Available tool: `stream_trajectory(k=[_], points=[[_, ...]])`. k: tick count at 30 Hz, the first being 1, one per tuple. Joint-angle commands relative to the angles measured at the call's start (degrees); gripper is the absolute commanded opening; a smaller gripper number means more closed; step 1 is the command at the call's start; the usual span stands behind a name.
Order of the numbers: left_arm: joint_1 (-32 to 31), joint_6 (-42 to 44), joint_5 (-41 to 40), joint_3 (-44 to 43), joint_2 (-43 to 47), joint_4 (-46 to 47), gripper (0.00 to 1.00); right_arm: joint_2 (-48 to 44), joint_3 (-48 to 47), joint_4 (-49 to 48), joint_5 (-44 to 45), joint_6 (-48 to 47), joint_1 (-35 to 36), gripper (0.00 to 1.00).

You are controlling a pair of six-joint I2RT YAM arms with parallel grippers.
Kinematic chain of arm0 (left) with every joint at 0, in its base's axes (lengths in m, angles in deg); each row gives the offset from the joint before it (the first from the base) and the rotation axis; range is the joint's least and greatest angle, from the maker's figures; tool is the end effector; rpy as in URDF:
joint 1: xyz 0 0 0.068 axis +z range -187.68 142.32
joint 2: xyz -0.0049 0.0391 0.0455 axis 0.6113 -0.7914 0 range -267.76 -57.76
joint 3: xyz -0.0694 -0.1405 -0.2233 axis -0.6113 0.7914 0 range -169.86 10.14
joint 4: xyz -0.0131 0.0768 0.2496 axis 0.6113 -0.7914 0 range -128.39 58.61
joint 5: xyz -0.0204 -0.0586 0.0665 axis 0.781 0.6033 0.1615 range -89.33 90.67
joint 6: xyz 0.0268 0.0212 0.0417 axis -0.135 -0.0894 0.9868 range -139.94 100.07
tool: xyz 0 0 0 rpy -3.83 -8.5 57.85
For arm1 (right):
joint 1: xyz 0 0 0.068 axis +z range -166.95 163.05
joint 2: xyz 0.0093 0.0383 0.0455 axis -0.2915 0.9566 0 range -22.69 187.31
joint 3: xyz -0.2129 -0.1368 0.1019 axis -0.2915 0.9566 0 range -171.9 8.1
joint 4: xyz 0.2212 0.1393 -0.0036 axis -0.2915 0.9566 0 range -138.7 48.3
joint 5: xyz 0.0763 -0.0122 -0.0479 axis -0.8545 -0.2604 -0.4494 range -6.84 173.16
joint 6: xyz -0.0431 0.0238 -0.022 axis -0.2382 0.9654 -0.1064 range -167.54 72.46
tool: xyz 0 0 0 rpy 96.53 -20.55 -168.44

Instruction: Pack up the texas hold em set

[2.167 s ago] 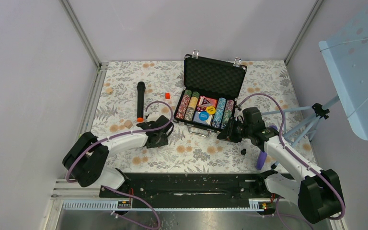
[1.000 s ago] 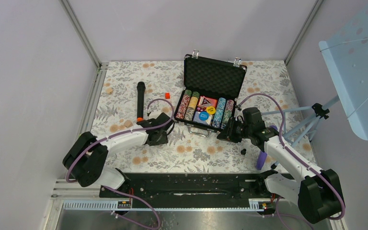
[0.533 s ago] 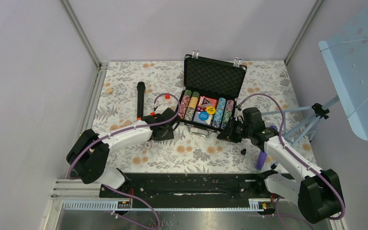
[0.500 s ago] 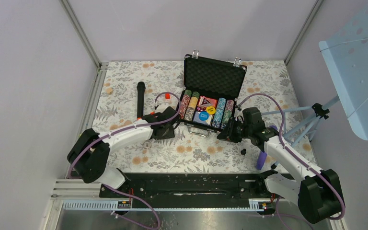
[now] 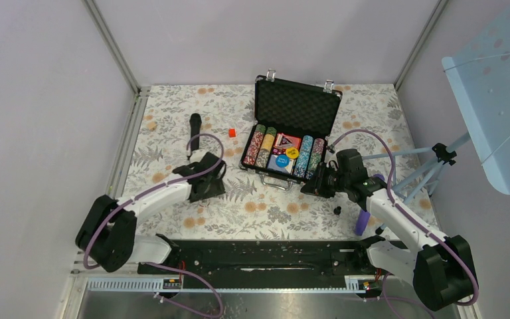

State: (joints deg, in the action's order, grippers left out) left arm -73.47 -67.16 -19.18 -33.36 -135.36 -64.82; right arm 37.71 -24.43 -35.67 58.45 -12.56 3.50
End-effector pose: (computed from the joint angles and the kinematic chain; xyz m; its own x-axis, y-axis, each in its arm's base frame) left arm 0.2026 -0.1311 0.1843 -0.8355 -0.2488 -0.4899 -0.2482 0.9664 -0.0674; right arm 0.1960 0.0889 0.2120 -0.8543 0.2374 -0.4623 -0.1508 0.7382 0.6575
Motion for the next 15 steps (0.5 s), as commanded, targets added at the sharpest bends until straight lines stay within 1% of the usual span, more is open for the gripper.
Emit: stream_trajectory(k=[1, 4, 7, 15], points=[[4.8, -0.2, -0.7, 5.5, 6.3, 0.5, 0.73, 0.1, 0.1, -1.1, -0.7, -0.2, -0.4, 0.26], [6.9, 0.9, -0.5, 6.7, 7.4, 1.3, 0.74, 0.3, 0.2, -1.3, -1.0, 0.0, -0.4, 0.26], [8.0, 1.7, 0.5, 7.2, 6.4, 2.7, 0.74, 0.2, 0.2, -1.4, -1.0, 0.0, -0.4, 0.26], [7.7, 1.4, 3.8, 8.8, 3.5, 6.3, 0.72, 0.2, 0.4, -1.3, -0.7, 0.0, -0.4, 0.26]])
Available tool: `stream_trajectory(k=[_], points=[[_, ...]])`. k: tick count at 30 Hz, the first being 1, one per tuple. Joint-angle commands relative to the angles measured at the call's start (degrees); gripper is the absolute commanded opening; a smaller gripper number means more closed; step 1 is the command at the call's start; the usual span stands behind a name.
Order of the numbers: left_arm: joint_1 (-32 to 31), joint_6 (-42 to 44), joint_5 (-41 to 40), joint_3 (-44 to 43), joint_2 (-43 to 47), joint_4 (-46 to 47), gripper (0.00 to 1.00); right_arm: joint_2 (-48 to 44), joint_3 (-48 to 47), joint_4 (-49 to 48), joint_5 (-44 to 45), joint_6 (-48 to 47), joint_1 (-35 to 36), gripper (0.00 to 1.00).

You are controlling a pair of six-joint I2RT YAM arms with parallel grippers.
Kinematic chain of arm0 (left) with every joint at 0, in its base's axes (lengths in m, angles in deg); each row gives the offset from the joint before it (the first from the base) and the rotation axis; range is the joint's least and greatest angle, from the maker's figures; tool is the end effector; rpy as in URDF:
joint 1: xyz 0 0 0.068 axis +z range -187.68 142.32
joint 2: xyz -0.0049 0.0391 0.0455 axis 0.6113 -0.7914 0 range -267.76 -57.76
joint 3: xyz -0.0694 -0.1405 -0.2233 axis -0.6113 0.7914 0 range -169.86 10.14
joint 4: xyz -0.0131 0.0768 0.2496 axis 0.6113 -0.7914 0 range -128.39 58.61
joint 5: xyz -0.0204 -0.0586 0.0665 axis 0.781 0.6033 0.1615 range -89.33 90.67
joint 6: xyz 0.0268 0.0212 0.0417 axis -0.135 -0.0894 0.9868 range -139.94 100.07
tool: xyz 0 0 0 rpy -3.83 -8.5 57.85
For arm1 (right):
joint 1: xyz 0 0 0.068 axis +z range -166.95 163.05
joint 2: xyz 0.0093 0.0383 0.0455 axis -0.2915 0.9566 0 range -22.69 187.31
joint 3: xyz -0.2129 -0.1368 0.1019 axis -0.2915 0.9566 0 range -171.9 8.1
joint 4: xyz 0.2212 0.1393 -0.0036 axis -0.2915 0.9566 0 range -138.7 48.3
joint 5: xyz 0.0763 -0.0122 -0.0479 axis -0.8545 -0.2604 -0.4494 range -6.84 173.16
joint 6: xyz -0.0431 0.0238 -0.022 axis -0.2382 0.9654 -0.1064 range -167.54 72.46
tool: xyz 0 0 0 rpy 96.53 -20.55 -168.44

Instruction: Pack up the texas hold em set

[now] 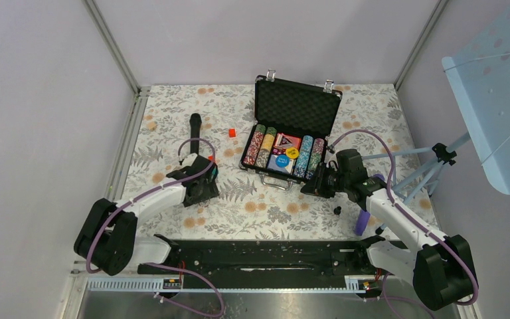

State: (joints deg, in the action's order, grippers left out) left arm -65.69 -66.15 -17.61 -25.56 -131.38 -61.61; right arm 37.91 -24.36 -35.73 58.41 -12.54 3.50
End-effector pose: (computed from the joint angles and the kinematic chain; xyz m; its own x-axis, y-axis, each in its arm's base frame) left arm 0.1960 -0.0915 0.1635 -0.8144 -0.3432 -0.4679 -0.3544 0.9327 -0.0673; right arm 0.1962 0.0890 0.2110 -0.8562 0.2368 -0.4592 -0.1485 0.7386 0.6576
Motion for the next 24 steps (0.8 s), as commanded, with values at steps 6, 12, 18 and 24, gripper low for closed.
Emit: stream_trajectory(k=[6, 12, 18, 24], points=[[-0.7, -0.5, 2.7, 1.7, -1.5, 3.0, 0.65, 0.4, 0.0, -1.4, -0.9, 0.1, -0.4, 0.26], [-4.5, -2.6, 2.5, 2.4, -1.3, 3.0, 0.56, 0.4, 0.0, -1.4, -0.9, 0.2, -0.4, 0.26], [-10.3, -6.3, 2.2, 1.6, -2.7, 2.8, 0.55, 0.4, 0.1, -1.5, -0.9, 0.2, -0.4, 0.26], [-13.1, -7.7, 0.9, -0.4, -8.0, 5.0, 0.54, 0.1, -0.1, -1.3, -1.1, 0.2, -0.4, 0.26]])
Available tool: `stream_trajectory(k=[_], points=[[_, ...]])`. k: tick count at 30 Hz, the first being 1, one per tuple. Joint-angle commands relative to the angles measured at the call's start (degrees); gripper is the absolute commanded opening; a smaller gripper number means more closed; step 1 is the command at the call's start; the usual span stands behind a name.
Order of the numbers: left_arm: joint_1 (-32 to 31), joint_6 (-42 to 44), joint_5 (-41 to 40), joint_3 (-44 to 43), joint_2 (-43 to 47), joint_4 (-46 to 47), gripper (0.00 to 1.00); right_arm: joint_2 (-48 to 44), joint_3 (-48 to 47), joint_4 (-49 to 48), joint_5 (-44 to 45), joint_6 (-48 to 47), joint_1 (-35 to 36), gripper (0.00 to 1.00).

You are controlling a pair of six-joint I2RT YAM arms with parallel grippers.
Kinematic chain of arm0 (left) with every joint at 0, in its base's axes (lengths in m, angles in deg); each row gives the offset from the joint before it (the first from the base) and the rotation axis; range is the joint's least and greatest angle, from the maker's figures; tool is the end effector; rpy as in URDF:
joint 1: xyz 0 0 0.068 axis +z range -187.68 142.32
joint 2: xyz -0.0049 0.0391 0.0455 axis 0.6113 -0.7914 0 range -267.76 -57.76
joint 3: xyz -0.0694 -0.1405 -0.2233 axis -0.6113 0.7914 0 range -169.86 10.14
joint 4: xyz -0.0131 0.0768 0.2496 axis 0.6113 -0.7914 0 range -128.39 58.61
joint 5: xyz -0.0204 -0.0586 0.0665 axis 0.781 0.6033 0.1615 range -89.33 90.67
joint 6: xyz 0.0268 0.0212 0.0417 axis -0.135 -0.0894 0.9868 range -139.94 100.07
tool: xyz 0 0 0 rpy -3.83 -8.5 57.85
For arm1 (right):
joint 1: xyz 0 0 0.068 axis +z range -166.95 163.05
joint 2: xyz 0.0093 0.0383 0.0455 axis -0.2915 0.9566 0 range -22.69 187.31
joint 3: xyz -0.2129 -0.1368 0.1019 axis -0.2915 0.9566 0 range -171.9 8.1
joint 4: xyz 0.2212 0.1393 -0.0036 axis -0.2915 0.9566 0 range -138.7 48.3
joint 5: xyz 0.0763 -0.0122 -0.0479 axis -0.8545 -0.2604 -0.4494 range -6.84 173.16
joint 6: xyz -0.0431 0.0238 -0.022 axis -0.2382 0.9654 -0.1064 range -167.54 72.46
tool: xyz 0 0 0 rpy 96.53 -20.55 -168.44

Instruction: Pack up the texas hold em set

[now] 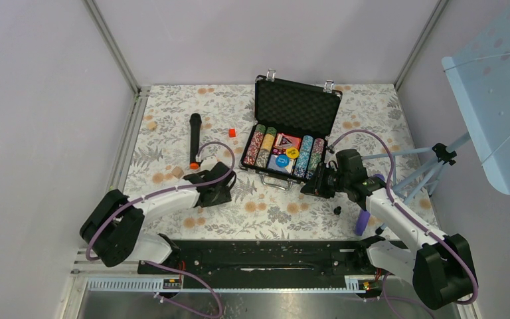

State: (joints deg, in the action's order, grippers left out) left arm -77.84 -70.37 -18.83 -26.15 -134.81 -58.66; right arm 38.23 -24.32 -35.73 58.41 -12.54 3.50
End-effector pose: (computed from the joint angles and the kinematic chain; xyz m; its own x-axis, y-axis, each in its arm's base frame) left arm 0.1804 -0.1366 0.1565 -0.8465 -0.2365 -0.4770 -0.2200 0.9712 -0.0912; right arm 0.1966 0.0892 0.2097 -0.8589 0.2358 -0.4547 -0.1446 0.7400 0.6569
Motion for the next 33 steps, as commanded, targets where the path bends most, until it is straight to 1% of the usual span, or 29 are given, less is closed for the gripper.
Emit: stream_trajectory(k=[1, 5, 9, 15, 22, 25, 29, 33], points=[[-0.9, -3.5, 1.7, -0.2, -5.4, 2.2, 0.54, -0.2, -0.3, -1.1, -1.0, 0.1, -0.4, 0.26], [-0.7, -2.6, 1.4, -1.7, -7.6, 2.3, 0.53, -0.7, -0.6, -0.1, -0.6, -0.5, -0.4, 0.26], [-0.2, -2.3, 0.6, -1.8, -7.7, 1.7, 0.52, -0.7, -0.6, -0.1, -0.6, -0.4, -0.4, 0.26], [0.5, -1.3, 0.6, -1.2, -7.4, 1.9, 0.47, -0.4, -0.8, -0.1, -0.7, -0.4, -0.4, 0.26], [0.4, -0.4, 0.5, -1.6, -8.8, 1.8, 0.44, -0.5, -0.4, -0.3, -0.7, -0.4, -0.4, 0.26], [0.4, -0.1, 0.5, -1.8, -9.0, 1.6, 0.45, -0.5, -0.3, -0.4, -0.6, -0.4, -0.4, 0.26], [0.4, 0.2, 0.5, -1.8, -9.3, 1.5, 0.5, -0.4, -0.2, -0.8, -0.8, -0.2, -0.4, 0.26], [0.1, 0.3, 0.5, -1.9, -9.9, 1.5, 0.5, -0.5, -0.2, -0.7, -0.8, -0.3, -0.4, 0.26]])
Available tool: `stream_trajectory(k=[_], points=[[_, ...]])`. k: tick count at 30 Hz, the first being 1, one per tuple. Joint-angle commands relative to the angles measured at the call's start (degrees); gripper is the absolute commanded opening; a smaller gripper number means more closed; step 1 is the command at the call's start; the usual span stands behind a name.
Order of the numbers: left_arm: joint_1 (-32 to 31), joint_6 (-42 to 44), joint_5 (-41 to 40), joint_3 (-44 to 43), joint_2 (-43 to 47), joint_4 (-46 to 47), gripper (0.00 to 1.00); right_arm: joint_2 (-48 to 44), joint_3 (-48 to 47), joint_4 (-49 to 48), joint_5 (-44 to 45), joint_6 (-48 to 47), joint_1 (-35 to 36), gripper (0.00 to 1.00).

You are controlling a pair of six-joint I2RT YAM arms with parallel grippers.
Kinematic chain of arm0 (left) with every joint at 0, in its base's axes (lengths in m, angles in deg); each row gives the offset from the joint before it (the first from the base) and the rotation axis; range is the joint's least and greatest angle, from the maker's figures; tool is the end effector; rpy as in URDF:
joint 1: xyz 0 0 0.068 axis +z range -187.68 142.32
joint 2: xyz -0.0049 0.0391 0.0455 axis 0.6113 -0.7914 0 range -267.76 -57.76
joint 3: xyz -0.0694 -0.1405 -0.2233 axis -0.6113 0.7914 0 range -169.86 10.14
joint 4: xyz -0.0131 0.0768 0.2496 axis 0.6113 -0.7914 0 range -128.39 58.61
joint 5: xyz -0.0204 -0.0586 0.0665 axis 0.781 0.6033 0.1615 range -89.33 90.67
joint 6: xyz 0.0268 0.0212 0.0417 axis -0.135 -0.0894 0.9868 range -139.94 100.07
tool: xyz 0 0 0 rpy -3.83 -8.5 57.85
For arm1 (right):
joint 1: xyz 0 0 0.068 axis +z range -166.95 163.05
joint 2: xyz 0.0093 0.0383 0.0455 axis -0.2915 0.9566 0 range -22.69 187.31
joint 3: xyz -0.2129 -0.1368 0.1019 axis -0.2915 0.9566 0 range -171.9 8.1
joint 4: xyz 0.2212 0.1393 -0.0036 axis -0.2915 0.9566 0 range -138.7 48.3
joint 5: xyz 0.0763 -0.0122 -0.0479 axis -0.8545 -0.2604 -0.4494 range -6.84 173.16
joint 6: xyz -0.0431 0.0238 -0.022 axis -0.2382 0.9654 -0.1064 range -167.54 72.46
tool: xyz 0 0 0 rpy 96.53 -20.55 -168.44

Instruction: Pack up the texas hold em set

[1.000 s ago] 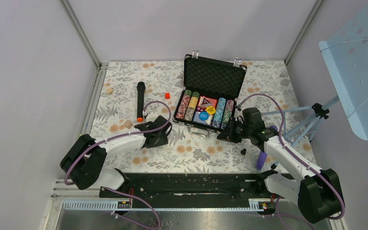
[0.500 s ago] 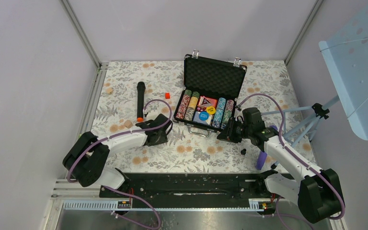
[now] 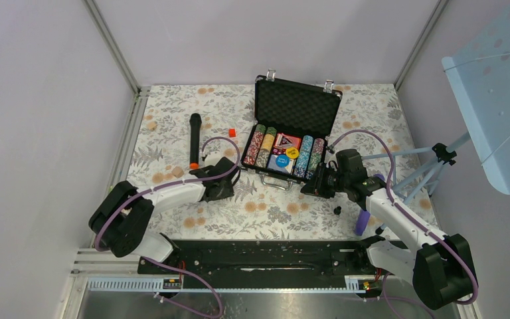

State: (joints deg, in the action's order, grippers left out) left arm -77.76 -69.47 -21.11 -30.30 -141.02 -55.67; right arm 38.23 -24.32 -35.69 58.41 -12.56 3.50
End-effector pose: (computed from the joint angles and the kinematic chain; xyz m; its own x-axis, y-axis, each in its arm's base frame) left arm 0.2008 -0.1516 0.1545 -0.8282 -0.2264 -0.5126 -0.2200 0.9727 -0.0742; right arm 0.1966 0.0892 0.2096 -0.8591 0.2354 -0.4544 -0.1445 0.7403 0.6566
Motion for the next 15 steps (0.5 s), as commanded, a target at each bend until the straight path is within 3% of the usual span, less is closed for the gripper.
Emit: stream_trajectory(k=[1, 15], points=[[-0.1, -0.6, 2.7, 2.2, -3.8, -1.5, 0.5, -0.5, -0.1, -0.7, -0.8, -0.2, -0.4, 0.26], [-0.8, -0.6, 2.3, 2.5, -5.1, -2.3, 0.4, -0.1, 0.2, -1.4, -1.0, 0.0, -0.4, 0.26]])
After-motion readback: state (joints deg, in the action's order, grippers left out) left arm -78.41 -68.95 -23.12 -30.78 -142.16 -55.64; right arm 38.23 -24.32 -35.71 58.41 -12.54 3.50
